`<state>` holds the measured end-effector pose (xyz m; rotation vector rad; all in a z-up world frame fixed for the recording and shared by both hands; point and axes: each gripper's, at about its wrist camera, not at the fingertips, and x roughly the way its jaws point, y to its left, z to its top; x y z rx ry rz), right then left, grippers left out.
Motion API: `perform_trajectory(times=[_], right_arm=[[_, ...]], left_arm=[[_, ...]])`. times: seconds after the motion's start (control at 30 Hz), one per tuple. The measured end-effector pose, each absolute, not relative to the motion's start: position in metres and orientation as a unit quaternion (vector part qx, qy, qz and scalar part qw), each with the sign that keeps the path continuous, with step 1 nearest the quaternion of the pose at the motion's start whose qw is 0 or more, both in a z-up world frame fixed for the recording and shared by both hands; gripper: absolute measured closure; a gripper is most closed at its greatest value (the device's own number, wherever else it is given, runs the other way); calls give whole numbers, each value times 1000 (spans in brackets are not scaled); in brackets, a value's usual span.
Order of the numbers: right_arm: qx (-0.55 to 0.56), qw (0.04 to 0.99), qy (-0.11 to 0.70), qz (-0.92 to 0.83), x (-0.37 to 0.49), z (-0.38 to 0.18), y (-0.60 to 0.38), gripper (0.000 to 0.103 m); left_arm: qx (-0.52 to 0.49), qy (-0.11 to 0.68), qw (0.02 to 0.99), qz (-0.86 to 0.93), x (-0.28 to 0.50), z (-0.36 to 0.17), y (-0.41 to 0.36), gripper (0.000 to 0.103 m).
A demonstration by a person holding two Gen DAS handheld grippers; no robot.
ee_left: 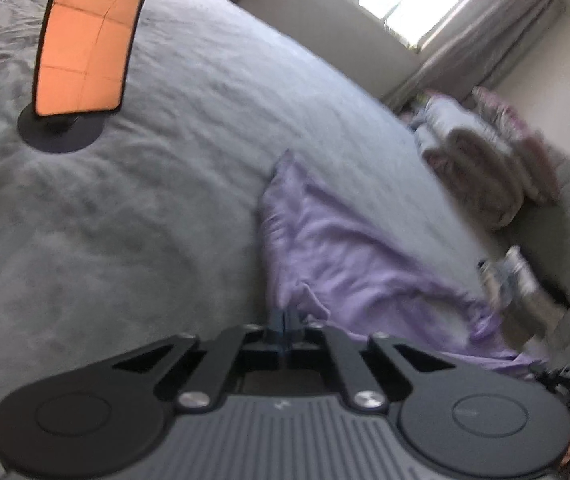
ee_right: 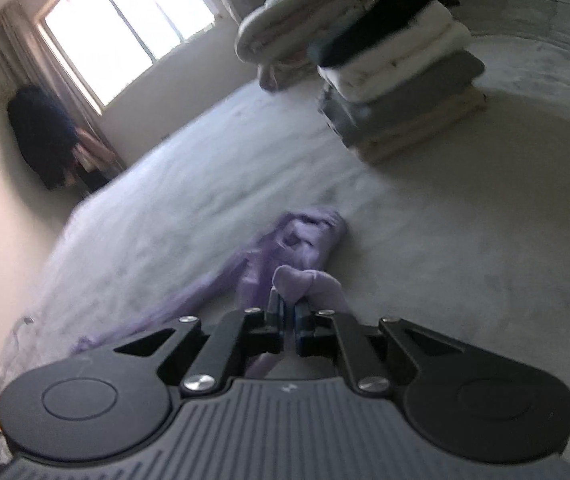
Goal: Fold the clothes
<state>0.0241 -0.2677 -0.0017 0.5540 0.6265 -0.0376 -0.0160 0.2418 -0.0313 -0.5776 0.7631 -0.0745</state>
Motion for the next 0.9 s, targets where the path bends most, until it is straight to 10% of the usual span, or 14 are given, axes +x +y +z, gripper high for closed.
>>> perform_trajectory(times=[0.37,0.53,0.6,0.9], right_arm=[[198,896,396,-25,22,-39,-260,94],[171,911,375,-24,17,-24,-255,85],[160,917,364,-23,17,-19,-251,66],[129,935,330,8,18,-2,-225,65]], left_arm=[[-245,397,884,-29,-22,-47,252,102],[-203,355,912,-22,-26,-28,243,77],[-179,340,923,-32,-26,-22,233,73],[-65,306,947,-69,-9,-13,181,65]])
